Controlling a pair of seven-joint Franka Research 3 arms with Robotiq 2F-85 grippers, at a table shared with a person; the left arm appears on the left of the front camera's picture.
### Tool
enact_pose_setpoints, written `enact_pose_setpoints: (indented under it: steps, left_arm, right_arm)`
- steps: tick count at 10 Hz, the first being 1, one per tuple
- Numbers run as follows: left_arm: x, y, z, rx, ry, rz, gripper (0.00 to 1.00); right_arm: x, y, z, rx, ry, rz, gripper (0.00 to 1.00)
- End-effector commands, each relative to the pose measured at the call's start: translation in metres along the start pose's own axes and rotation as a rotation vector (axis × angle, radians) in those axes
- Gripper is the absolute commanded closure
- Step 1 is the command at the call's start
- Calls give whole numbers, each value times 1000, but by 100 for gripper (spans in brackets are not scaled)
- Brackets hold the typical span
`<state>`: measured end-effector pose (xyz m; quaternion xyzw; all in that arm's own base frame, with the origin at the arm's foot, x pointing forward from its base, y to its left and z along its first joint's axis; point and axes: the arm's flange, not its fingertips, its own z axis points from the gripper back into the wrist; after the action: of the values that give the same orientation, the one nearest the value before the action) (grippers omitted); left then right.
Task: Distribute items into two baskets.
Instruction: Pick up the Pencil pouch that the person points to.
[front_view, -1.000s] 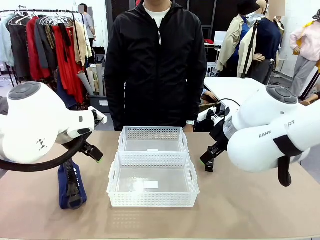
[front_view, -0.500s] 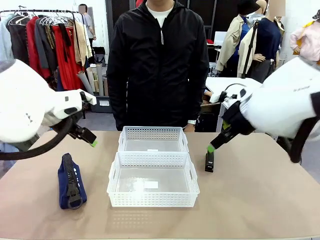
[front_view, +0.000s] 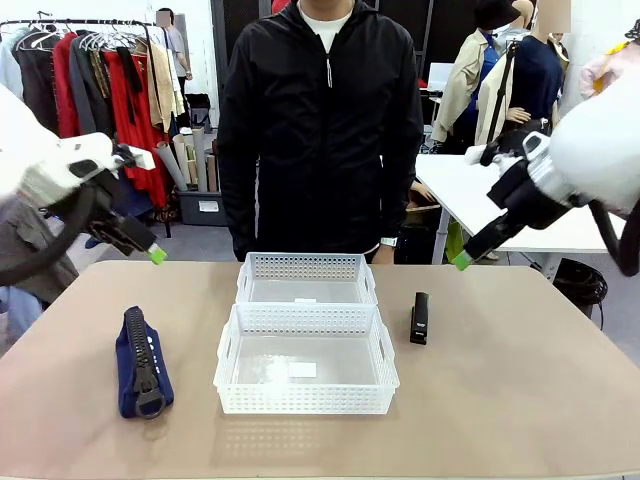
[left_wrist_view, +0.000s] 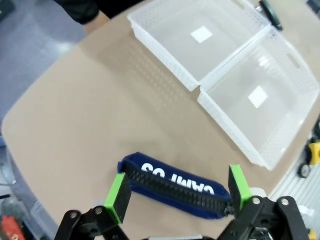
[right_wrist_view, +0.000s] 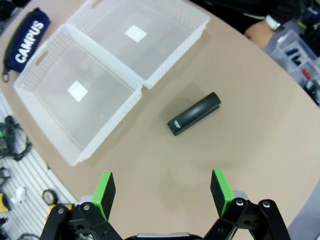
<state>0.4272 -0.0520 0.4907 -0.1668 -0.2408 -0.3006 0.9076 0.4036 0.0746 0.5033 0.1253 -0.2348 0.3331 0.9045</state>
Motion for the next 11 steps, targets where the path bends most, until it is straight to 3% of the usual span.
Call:
enact_pose_setpoints:
  steps: [1,6,11]
  left_arm:
    - [-2,17,27,-39,-29,6,0]
    - [-55,26,95,-68,-163,20,0]
    - [-77,31,114,-39,-243,75,0]
  right_arm:
    - [-4,-12,29,106,-25,39,0]
    - [-46,-37,95,230,-123,24,0]
    - [-98,-72,131,241,-246,-35,0]
